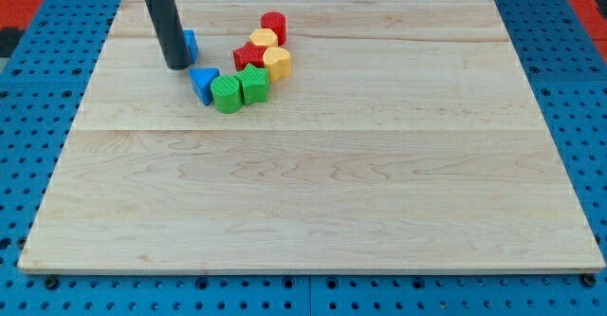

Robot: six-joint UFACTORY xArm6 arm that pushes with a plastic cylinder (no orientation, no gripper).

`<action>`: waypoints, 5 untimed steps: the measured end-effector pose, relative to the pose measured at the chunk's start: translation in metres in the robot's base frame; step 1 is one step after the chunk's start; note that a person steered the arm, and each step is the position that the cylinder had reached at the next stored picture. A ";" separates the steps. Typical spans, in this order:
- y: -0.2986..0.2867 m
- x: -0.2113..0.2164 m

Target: Slide the blue cube to the top side

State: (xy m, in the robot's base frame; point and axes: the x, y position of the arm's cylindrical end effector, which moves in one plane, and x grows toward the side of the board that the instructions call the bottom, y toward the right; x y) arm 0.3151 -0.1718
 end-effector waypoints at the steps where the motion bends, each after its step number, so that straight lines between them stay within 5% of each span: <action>1: 0.008 -0.017; 2: 0.052 -0.014; 5: 0.004 -0.042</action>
